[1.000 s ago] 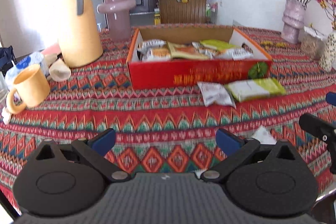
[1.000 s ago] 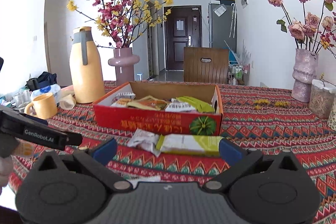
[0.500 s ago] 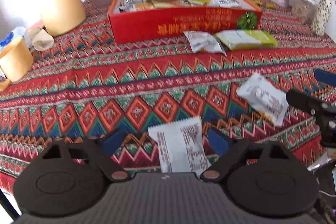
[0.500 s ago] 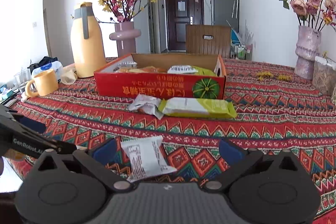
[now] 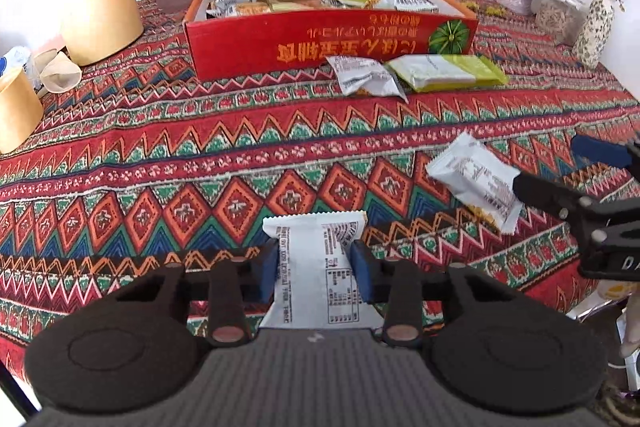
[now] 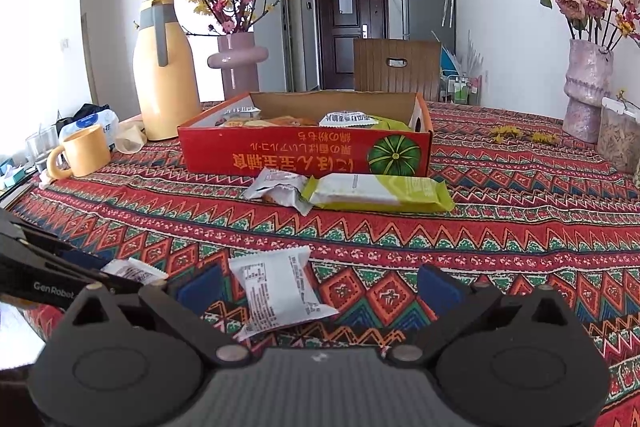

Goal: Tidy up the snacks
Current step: 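Grasp a second white wrapped packet with the right tool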

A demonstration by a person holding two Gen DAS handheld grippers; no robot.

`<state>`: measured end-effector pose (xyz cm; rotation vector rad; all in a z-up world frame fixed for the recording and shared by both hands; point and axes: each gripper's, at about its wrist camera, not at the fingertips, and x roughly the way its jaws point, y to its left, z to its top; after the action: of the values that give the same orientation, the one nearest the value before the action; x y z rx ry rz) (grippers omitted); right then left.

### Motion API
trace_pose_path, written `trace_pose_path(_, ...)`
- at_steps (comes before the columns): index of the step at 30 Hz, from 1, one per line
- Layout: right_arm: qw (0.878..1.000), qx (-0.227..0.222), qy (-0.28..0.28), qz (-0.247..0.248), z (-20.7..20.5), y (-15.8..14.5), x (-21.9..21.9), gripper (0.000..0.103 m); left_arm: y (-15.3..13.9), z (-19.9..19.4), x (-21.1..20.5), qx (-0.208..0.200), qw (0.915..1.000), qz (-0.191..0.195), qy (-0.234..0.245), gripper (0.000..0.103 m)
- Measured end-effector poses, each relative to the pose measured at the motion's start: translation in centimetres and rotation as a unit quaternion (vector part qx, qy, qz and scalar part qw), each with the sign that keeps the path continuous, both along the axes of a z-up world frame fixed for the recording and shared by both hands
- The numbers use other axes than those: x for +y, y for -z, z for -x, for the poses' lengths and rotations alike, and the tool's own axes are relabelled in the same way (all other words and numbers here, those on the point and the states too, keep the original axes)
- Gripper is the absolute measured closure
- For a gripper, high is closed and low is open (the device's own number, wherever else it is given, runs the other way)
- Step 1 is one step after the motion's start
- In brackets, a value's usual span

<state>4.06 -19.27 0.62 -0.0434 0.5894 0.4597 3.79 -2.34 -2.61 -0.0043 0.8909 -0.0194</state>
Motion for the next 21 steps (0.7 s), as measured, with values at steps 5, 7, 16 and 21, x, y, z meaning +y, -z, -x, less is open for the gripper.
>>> trace_pose_path(5, 1.0, 0.008, -0.01, 0.01, -0.7, 0.3, 0.7, 0.0, -1.0, -0.1, 0.3, -0.02, 0.9998, -0.004, -0.007, 0.064)
trace_pose_path(7, 1.0, 0.017, -0.015, 0.014, -1.3, 0.7, 1.2, 0.0, -1.2, -0.1, 0.4, -0.026, 0.9996, -0.006, -0.008, 0.064)
trace_pose_path(16, 0.998, 0.039, -0.025, 0.031, -3.1, 2.5, 3.0, 0.013, -1.7, -0.5, 0.5, -0.046, 0.9988, -0.011, -0.015, 0.064)
trace_pose_path(21, 0.998, 0.043, -0.04, 0.03, -3.4, 2.7, 3.6, 0.049, -1.8, -0.9, 0.5, -0.05, 0.9986, -0.012, -0.015, 0.064)
